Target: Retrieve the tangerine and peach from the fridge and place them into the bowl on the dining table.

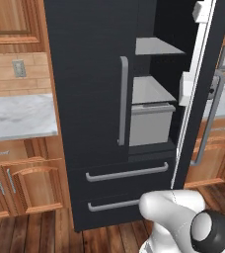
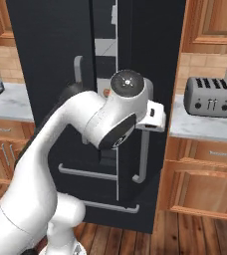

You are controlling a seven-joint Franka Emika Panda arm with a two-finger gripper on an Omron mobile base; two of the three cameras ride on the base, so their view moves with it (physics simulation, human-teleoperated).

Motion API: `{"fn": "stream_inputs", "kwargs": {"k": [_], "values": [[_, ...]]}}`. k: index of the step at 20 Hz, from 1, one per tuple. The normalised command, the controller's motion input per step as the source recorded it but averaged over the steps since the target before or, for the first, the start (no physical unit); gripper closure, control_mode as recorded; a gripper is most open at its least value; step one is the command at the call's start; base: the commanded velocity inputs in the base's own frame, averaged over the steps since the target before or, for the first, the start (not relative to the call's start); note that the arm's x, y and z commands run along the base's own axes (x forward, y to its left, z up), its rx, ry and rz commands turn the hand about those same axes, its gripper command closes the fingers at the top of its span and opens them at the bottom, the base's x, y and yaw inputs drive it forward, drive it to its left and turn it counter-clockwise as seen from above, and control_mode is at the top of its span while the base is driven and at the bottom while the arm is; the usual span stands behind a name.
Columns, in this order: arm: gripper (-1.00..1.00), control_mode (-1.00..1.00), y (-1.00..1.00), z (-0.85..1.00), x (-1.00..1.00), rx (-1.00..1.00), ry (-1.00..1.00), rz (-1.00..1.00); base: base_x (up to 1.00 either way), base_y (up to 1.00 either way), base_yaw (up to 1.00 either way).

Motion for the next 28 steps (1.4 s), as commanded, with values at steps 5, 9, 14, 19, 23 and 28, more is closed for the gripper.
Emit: {"fn": "stream_inputs", "kwargs": {"k": [5,9,14,19,23,28], "values": [[-1.0,-1.0,1.0,0.25,0.1,-0.38,0.07,0.05,0.0,0.0,0.0],[-1.0,-1.0,0.92,-0.01,0.23,-0.35,0.02,0.07,0.0,0.0,0.0],[-1.0,-1.0,0.74,0.0,0.42,-0.39,0.1,0.02,0.0,0.0,0.0],[-1.0,-1.0,0.43,0.1,0.57,-0.41,0.2,0.0,0.0,0.0,0.0],[-1.0,-1.0,0.09,0.27,0.67,-0.41,0.17,0.0,0.0,0.0,0.0],[-1.0,-1.0,-0.02,0.18,0.99,-0.25,0.22,0.0,0.0,0.0,0.0]]}}
